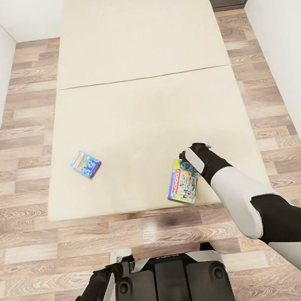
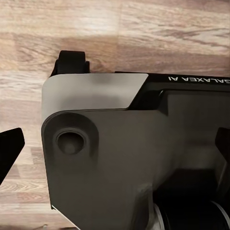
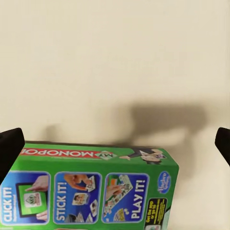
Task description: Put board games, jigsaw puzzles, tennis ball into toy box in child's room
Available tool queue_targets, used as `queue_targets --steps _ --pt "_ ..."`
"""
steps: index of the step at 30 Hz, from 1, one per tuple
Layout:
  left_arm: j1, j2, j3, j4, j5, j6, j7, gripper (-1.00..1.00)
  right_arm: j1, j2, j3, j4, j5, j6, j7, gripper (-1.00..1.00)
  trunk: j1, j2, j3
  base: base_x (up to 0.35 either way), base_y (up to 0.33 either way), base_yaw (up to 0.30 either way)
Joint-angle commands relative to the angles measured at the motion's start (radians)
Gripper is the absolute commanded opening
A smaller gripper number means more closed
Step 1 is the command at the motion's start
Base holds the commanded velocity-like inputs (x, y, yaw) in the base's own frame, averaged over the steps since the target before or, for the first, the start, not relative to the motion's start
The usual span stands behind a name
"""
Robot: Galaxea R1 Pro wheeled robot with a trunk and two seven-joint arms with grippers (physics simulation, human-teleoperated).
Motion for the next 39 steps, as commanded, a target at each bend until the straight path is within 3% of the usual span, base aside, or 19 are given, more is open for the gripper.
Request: queue_targets --steps 1,25,39 --pt "0.0 -0.002 0.008 -0.002 -0.01 0.006 -0.009 1.0 0.0 0.001 -0.004 -0.002 -0.007 0.002 -0.006 1.0 0.0 -0.001 -0.001 0.0 0.0 0.0" --pt "0.0 -0.002 0.008 -0.002 -0.01 0.006 -0.01 1.0 0.0 0.001 -0.004 -0.002 -0.007 0.002 -0.004 1.0 0.0 -0.001 -0.001 0.0 0.0 0.0" --pt "0.0 -0.002 0.008 -0.002 -0.011 0.006 -0.011 1.0 0.0 0.001 -0.004 -0.002 -0.009 0.002 -0.004 1.0 0.0 -0.001 -0.019 0.0 0.0 0.0"
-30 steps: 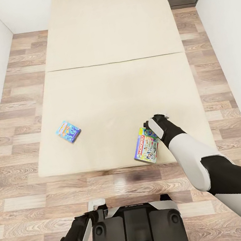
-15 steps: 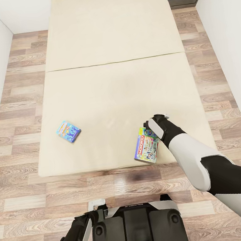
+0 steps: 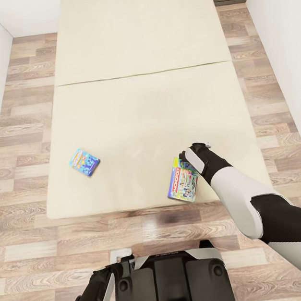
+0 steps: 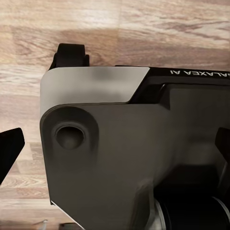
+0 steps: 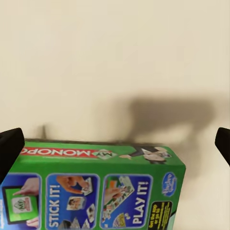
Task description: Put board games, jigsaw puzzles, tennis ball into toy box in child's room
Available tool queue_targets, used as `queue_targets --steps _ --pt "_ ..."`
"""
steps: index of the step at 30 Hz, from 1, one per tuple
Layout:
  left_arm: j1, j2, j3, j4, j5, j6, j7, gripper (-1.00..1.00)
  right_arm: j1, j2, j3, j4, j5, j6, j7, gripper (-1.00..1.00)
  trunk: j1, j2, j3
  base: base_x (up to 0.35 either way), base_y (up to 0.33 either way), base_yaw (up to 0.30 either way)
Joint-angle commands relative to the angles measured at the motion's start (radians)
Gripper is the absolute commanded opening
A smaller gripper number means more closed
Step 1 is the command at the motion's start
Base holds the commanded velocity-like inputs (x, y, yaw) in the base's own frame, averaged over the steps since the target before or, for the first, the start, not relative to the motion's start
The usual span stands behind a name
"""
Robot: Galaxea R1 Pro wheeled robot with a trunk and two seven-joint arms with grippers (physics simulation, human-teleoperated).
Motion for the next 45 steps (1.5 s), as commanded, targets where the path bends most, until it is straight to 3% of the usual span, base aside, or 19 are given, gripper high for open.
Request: queue_targets --steps 1,11,45 --pt "0.0 -0.002 0.008 -0.002 -0.01 0.005 -0.01 1.0 0.0 0.001 -0.003 -0.002 -0.007 0.002 -0.006 1.0 0.0 -0.001 -0.002 0.0 0.0 0.0" --pt "0.0 -0.002 0.007 -0.002 -0.01 0.005 -0.01 1.0 0.0 0.001 -0.003 -0.001 -0.007 0.002 -0.006 1.0 0.0 -0.001 -0.015 0.0 0.0 0.0" --pt "0.0 0.0 0.007 -0.004 -0.011 0.005 -0.01 1.0 0.0 0.001 -0.003 -0.002 -0.007 0.002 -0.006 1.0 0.0 -0.001 -0.016 -0.025 0.0 0.0"
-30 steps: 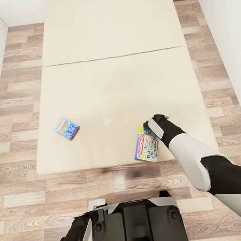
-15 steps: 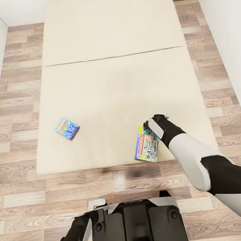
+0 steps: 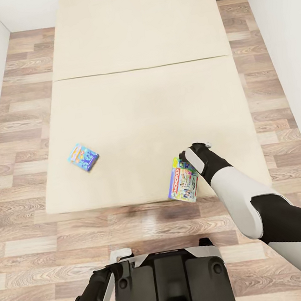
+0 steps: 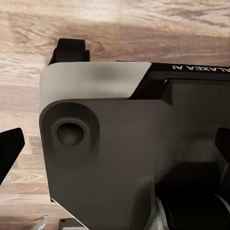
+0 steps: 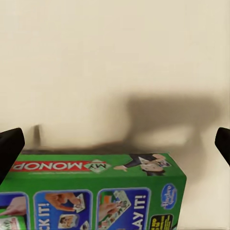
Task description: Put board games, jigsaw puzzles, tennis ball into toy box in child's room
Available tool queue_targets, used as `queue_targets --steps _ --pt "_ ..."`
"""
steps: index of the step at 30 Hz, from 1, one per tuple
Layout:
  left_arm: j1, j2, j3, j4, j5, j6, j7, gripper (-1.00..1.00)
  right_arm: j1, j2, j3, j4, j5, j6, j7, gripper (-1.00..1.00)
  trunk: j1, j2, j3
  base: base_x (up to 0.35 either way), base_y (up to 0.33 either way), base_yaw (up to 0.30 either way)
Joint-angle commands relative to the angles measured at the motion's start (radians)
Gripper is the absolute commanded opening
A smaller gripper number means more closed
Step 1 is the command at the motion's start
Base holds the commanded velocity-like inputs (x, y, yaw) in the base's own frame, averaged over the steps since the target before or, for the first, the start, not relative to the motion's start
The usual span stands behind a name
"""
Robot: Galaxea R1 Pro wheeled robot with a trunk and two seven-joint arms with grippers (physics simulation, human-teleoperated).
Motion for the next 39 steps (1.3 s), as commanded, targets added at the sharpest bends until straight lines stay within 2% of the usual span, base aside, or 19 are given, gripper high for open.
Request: queue_targets --steps 1,39 --pt "0.0 -0.001 0.008 -0.002 -0.011 0.005 -0.01 1.0 0.0 0.001 -0.004 -0.002 -0.007 0.002 -0.006 1.0 0.0 -0.001 -0.001 -0.019 0.0 0.0" --pt "0.0 -0.001 0.008 -0.002 -0.011 0.005 -0.01 1.0 0.0 0.001 -0.004 -0.002 -0.006 0.002 -0.006 1.0 0.0 -0.001 -0.001 -0.06 0.0 0.0"
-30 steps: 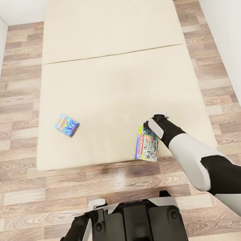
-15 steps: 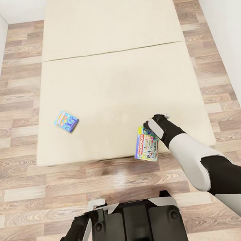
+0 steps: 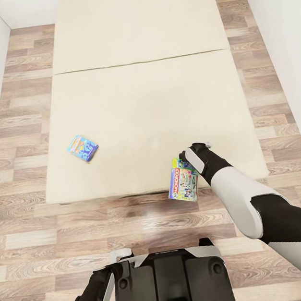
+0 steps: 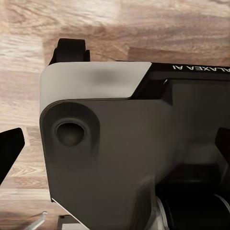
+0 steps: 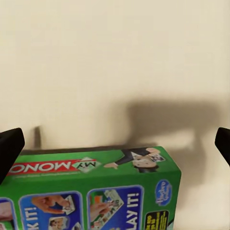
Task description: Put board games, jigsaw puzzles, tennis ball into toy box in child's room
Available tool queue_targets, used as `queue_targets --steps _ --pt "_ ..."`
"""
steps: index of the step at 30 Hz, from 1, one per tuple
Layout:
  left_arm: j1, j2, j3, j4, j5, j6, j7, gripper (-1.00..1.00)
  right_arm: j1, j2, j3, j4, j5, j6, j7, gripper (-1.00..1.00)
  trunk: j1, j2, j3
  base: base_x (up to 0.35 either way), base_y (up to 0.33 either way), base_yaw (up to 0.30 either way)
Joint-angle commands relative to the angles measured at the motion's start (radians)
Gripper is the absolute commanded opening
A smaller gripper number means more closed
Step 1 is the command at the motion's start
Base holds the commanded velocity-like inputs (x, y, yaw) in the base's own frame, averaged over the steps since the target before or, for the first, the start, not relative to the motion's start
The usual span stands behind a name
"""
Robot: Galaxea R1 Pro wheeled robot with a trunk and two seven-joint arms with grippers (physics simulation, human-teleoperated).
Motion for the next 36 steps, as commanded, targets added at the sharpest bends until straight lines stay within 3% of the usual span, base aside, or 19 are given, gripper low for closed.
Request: queue_targets --steps 1,21,36 --pt "0.0 -0.002 0.008 -0.002 -0.011 0.005 -0.01 1.0 0.0 0.001 -0.004 -0.002 -0.007 0.002 -0.006 1.0 0.0 -0.001 -0.001 -0.002 0.0 0.0" --pt "0.0 -0.002 0.008 -0.002 -0.01 0.005 -0.01 1.0 0.0 0.001 -0.004 -0.002 -0.008 0.002 -0.006 1.0 0.0 -0.001 0.0 -0.052 0.0 -0.001" --pt "0.0 -0.002 0.008 -0.002 -0.01 0.004 -0.01 1.0 0.0 0.001 -0.005 -0.014 -0.01 0.005 -0.009 1.0 0.0 -0.001 0.022 -0.001 0.0 -0.111"
